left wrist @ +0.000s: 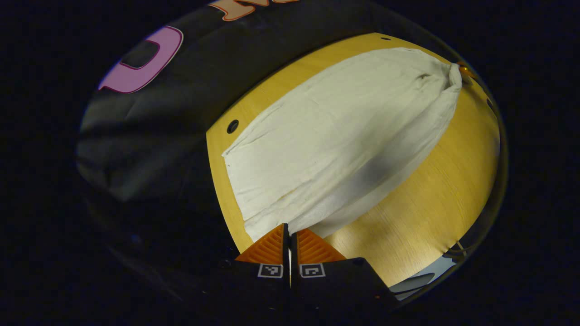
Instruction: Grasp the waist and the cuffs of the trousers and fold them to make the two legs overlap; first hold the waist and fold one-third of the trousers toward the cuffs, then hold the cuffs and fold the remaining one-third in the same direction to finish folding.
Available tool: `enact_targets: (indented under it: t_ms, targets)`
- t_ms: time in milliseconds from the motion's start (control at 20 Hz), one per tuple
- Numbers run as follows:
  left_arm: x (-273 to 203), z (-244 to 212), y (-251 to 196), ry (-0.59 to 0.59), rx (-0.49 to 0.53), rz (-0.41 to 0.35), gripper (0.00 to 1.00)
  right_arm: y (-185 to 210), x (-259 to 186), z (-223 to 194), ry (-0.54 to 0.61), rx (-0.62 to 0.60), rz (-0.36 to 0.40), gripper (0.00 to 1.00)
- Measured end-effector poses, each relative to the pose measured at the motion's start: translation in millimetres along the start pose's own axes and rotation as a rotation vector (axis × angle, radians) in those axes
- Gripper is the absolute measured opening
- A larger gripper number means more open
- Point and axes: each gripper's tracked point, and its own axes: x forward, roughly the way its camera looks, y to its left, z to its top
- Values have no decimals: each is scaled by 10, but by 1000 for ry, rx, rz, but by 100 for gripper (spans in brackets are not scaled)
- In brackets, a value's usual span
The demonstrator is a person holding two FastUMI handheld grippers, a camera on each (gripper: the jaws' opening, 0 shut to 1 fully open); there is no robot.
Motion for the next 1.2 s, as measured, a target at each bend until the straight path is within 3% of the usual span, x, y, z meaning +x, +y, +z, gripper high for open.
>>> enact_targets:
  t_ms: [200,250,300,350,500,950,1050,1100,1150,1200]
  targets:
    - [478,1039,407,-88,-99,90,1,-276,133,681,-111,145,-29,2]
    - [256,416,779,-117,-139,115,0,-386,134,1017,-159,206,-39,2]
    - [449,1122,590,-133,-162,138,0,-435,157,1170,-181,232,-42,2]
    - [770,1533,753,-144,-184,163,0,-483,222,1329,-202,253,-43,2]
    - [1079,1913,953,-178,-252,207,0,-537,556,1603,-240,302,-41,2]
    - [2130,2080,902,-192,-450,216,0,-308,1862,1687,-227,486,132,0]
    - [2125,2120,860,-213,-488,204,0,-240,1981,1694,-227,513,169,7]
    - [2113,2162,794,-234,-513,170,0,-202,2010,1711,-228,532,191,20]
    - [2077,2229,724,-255,-538,141,14,-170,1999,1755,-234,543,212,43]
    - [2008,2294,702,-284,-567,130,43,-170,2007,1775,-244,539,205,65]
